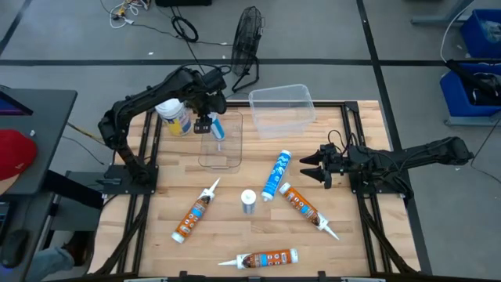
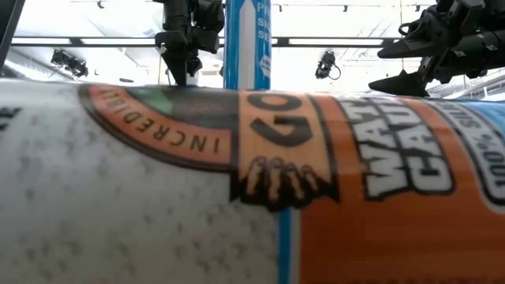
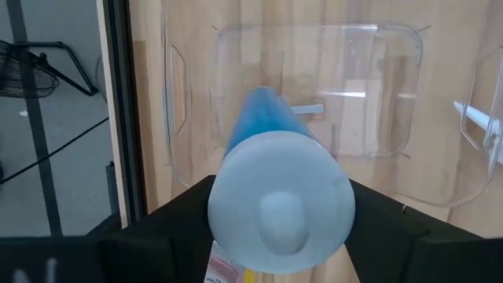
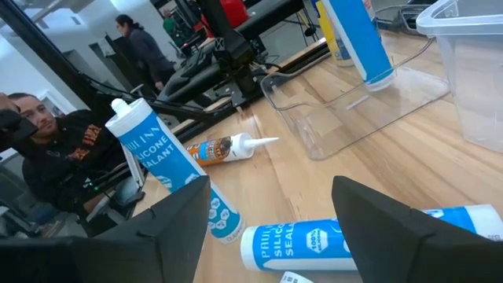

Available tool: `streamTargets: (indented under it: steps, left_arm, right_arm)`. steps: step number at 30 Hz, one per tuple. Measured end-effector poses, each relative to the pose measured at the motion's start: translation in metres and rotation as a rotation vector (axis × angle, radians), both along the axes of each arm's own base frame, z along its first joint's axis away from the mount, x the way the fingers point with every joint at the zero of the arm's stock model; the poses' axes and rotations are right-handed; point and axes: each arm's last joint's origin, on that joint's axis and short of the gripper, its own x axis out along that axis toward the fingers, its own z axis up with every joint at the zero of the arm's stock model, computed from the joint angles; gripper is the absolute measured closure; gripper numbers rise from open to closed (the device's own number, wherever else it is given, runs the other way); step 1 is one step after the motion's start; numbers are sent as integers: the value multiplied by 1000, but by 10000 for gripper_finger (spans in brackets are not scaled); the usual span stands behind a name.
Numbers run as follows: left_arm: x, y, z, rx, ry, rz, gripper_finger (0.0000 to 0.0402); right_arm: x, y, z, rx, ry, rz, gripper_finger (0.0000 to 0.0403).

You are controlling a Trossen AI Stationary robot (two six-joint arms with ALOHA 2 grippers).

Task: Pick & place silicon tubes, Sealant and Lysol wipes
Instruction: Put the bottom left blue sealant into the transparent bin

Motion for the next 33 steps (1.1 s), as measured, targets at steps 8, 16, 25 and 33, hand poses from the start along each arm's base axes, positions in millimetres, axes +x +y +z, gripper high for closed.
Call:
streamTargets:
  steps: [8, 16, 25, 33]
  left_arm:
    - [1, 0, 0, 0, -11, -3, 160]
    - [2, 1, 0, 5, -19, -4, 161]
    - [8, 5, -11, -68, -14, -16, 163]
    - [7, 7, -10, -34, -1, -21, 151]
  right_arm:
    - [0, 0, -2, -1, 24, 1, 131]
    - [0, 0, -3, 1, 29, 4, 130]
    - [0, 0, -3, 2, 29, 3, 130]
    - [-1, 0, -3, -2, 37, 3, 130]
